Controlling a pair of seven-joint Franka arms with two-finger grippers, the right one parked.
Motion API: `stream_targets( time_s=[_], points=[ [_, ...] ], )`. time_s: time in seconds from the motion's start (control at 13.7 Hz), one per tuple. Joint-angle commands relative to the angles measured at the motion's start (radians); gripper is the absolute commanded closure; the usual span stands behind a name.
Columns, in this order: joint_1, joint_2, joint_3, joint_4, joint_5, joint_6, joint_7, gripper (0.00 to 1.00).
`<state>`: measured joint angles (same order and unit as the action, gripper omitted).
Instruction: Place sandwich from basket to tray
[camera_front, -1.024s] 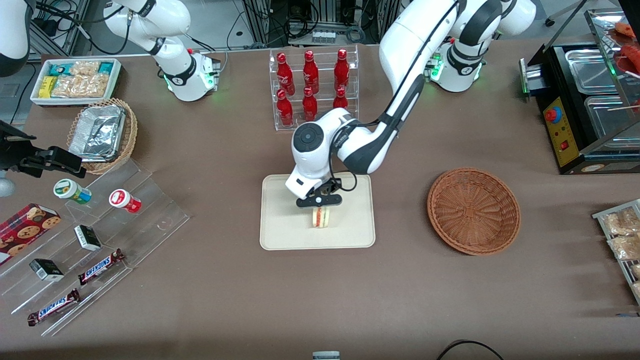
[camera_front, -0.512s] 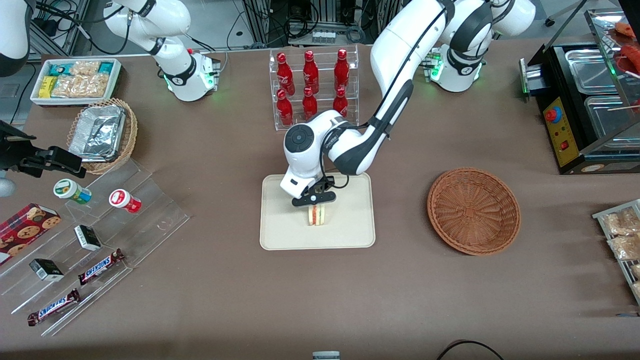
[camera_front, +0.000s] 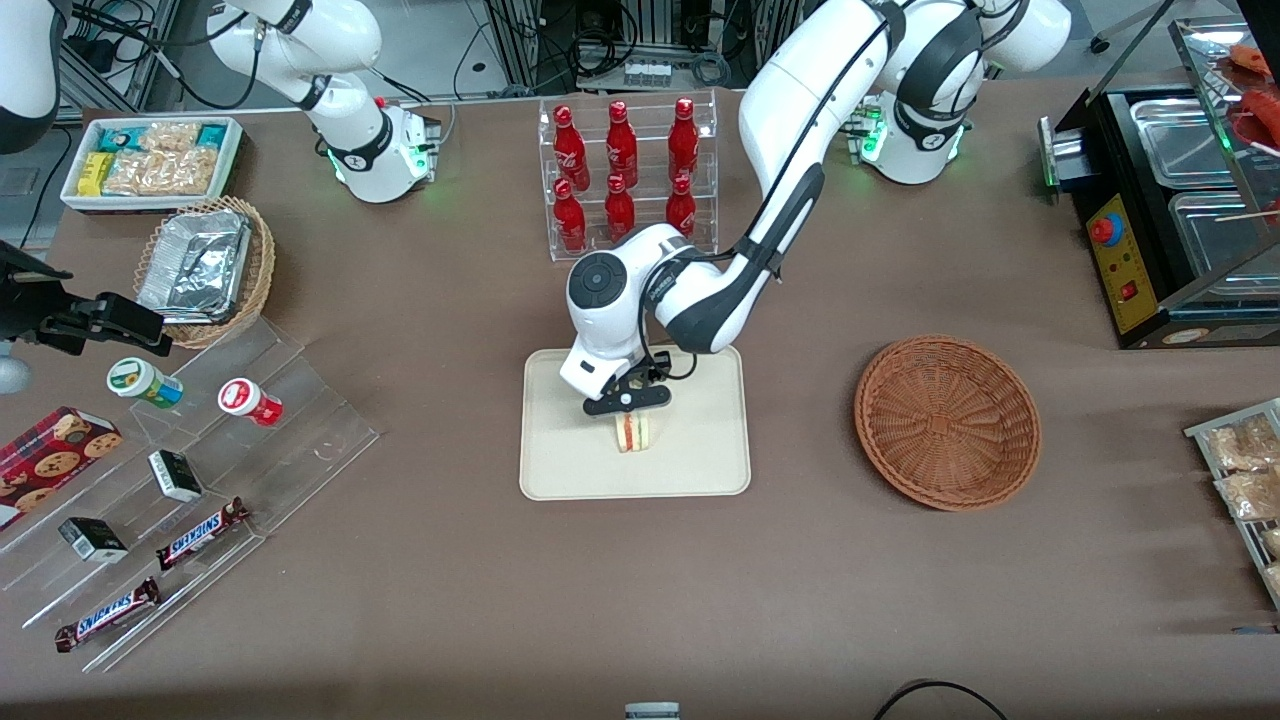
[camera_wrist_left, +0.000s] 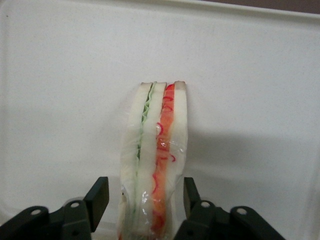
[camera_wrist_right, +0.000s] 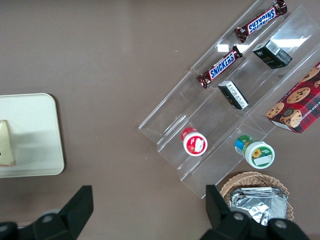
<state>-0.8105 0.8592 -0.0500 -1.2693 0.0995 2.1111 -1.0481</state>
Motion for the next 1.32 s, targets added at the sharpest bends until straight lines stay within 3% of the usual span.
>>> stream_targets(
  time_s=[0.0,0.37,0.66,1.24],
  points=[
    [-0.009,-0.043,0.018,0.027,0.011,-0.029,0.000,0.01],
    [0.017,-0.228,0.087,0.011,0.008,-0.175,-0.036,0.01],
    [0.135,-0.377,0.093,0.001,0.006,-0.357,-0.007,0.01],
    [0.427,-0.604,0.093,-0.035,-0.059,-0.604,0.383,0.01]
  ],
)
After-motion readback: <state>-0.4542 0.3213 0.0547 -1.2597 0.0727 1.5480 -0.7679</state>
